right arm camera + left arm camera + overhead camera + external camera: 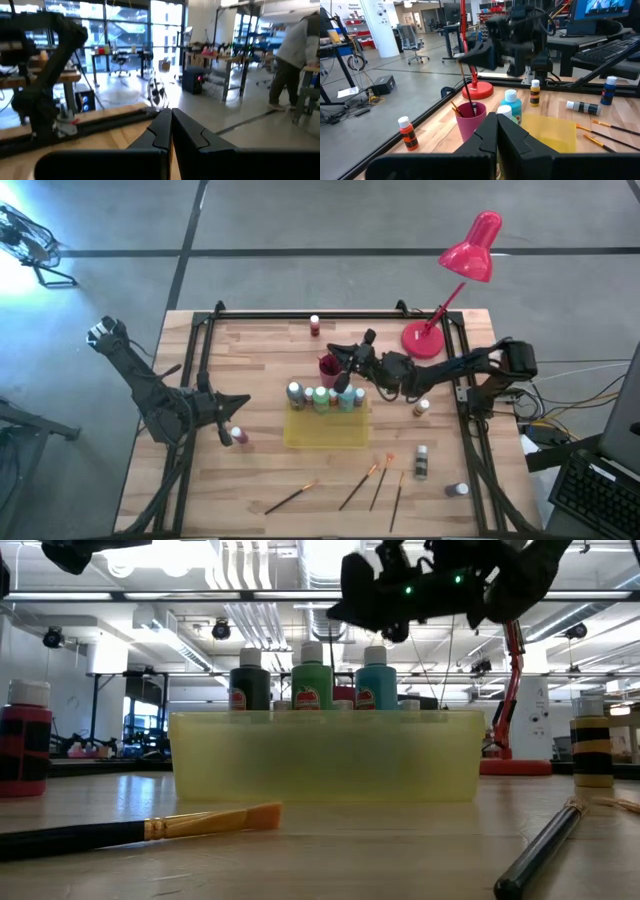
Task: Pick & Place Paint Supplies
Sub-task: Put the gold paint brush into the pink cup
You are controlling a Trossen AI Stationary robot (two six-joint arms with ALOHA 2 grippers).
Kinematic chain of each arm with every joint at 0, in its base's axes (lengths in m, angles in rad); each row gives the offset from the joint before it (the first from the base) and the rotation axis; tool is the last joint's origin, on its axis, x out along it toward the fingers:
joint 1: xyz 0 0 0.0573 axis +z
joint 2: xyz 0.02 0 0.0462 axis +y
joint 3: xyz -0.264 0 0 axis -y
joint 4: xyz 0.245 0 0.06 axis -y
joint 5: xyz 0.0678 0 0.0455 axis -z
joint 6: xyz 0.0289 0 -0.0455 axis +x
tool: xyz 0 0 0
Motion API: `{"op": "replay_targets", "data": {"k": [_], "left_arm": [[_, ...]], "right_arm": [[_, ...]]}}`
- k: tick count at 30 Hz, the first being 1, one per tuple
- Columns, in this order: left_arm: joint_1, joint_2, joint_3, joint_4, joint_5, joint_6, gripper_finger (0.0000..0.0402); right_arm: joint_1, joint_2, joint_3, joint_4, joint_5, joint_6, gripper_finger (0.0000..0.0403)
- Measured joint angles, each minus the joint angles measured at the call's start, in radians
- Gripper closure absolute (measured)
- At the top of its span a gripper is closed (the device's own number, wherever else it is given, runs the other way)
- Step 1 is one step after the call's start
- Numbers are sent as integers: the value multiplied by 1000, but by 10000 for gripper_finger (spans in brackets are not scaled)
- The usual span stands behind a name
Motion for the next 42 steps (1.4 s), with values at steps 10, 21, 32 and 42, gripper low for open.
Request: {"op": "replay_targets", "data": {"k": [10,21,32,42], "left_arm": [[0,0,0,-1,0,0,396],[0,0,0,2,0,0,396],[0,0,0,2,0,0,396],[0,0,0,1,0,0,396]], "right_arm": [[-20,99,4,5,0,57,395],[-36,101,2,-75,0,104,395],[-42,101,0,-137,1,133,394],[-41,101,0,-138,1,132,385]]}}
